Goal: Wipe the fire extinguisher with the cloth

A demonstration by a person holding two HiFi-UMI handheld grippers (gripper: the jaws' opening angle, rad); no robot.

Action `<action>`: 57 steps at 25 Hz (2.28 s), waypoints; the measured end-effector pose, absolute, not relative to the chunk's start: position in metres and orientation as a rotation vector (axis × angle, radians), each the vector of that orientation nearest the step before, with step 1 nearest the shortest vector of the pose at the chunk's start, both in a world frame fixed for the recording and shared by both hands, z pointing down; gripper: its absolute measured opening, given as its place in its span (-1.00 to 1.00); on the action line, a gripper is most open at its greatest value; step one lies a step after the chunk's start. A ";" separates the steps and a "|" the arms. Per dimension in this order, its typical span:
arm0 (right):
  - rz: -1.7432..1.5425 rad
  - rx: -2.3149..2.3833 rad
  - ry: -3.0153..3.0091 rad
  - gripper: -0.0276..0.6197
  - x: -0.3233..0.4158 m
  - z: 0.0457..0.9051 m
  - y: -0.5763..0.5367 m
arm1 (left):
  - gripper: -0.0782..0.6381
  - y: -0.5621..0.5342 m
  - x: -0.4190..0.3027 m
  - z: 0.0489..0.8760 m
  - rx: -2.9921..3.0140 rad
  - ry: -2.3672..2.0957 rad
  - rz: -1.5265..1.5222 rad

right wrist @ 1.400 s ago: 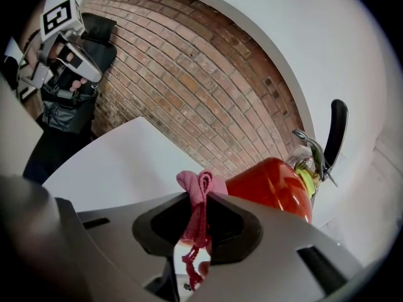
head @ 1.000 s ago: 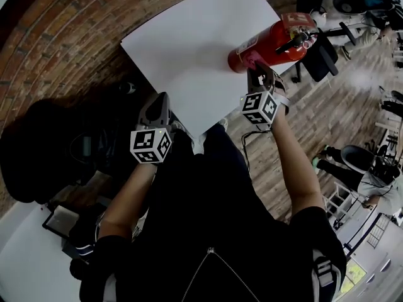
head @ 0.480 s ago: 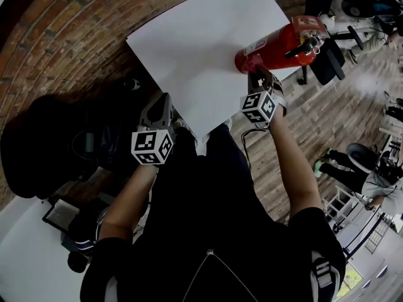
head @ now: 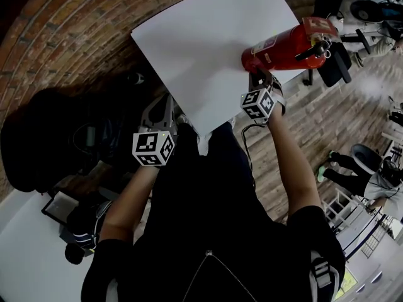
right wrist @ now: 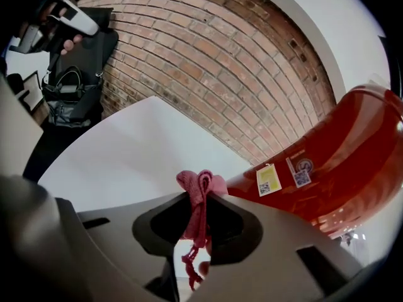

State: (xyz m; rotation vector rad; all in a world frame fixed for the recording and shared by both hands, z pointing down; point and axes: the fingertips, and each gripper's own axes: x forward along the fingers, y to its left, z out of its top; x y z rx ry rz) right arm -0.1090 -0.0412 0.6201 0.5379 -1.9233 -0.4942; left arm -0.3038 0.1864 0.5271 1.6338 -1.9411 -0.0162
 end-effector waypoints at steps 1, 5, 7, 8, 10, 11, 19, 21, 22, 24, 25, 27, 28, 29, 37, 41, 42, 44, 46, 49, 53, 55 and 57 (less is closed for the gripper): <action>-0.491 0.534 -1.921 -0.64 -0.110 0.624 -0.041 | -0.70 0.188 -0.304 0.528 1.630 -1.941 -0.015; -0.486 0.526 -1.912 -0.64 -0.113 0.636 -0.040 | -0.70 0.193 -0.306 0.531 1.614 -1.944 -0.011; -0.470 0.524 -1.908 -0.64 -0.114 0.642 -0.041 | -0.70 0.195 -0.309 0.533 1.606 -1.947 -0.007; -0.458 0.522 -1.906 -0.64 -0.115 0.647 -0.041 | -0.70 0.195 -0.310 0.534 1.601 -1.949 -0.005; -0.435 0.520 -1.902 -0.64 -0.114 0.656 -0.042 | -0.70 0.198 -0.312 0.536 1.592 -1.954 -0.002; -0.427 0.520 -1.899 -0.64 -0.113 0.659 -0.042 | -0.70 0.199 -0.313 0.537 1.588 -1.956 -0.001; -0.390 0.525 -1.892 -0.64 -0.115 0.686 -0.043 | -0.70 0.202 -0.317 0.541 1.576 -1.962 0.015; -0.384 0.523 -1.888 -0.64 -0.116 0.694 -0.044 | -0.70 0.202 -0.319 0.540 1.576 -1.966 0.019; -0.384 0.522 -1.885 -0.64 -0.116 0.698 -0.044 | -0.70 0.203 -0.320 0.541 1.576 -1.967 0.021; -0.386 0.518 -1.876 -0.64 -0.116 0.707 -0.043 | -0.70 0.203 -0.323 0.541 1.573 -1.968 0.024; -0.386 0.515 -1.871 -0.64 -0.116 0.712 -0.043 | -0.70 0.204 -0.324 0.541 1.570 -1.970 0.024; -0.381 0.511 -1.862 -0.64 -0.116 0.720 -0.043 | -0.70 0.206 -0.327 0.540 1.566 -1.975 0.025; -0.377 0.510 -1.860 -0.64 -0.116 0.724 -0.043 | -0.70 0.206 -0.329 0.540 1.564 -1.978 0.025; -0.373 0.509 -1.858 -0.64 -0.117 0.727 -0.043 | -0.70 0.208 -0.331 0.540 1.561 -1.981 0.026; -0.345 0.509 -1.829 -0.64 -0.120 0.751 -0.044 | -0.70 0.218 -0.341 0.544 1.533 -1.996 0.036; -0.323 0.504 -1.810 -0.64 -0.121 0.762 -0.044 | -0.70 0.222 -0.346 0.545 1.522 -2.001 0.040; -0.322 0.503 -1.804 -0.64 -0.121 0.765 -0.044 | -0.70 0.223 -0.348 0.545 1.519 -2.003 0.040; -0.323 0.497 -1.793 -0.64 -0.121 0.768 -0.043 | -0.70 0.225 -0.351 0.546 1.516 -2.008 0.040; -0.317 0.492 -1.784 -0.64 -0.121 0.770 -0.042 | -0.70 0.226 -0.355 0.546 1.513 -2.012 0.039; -0.292 0.509 -1.790 -0.64 -0.123 0.759 -0.043 | -0.70 0.225 -0.358 0.545 1.517 -2.013 0.021; -0.306 0.557 -1.830 -0.64 -0.128 0.713 -0.038 | -0.70 0.217 -0.355 0.540 1.548 -2.001 -0.015; -0.331 0.583 -1.848 -0.64 -0.133 0.680 -0.035 | -0.70 0.211 -0.353 0.537 1.568 -1.994 -0.040; -0.357 0.613 -1.865 -0.64 -0.138 0.645 -0.033 | -0.70 0.204 -0.350 0.533 1.588 -1.984 -0.067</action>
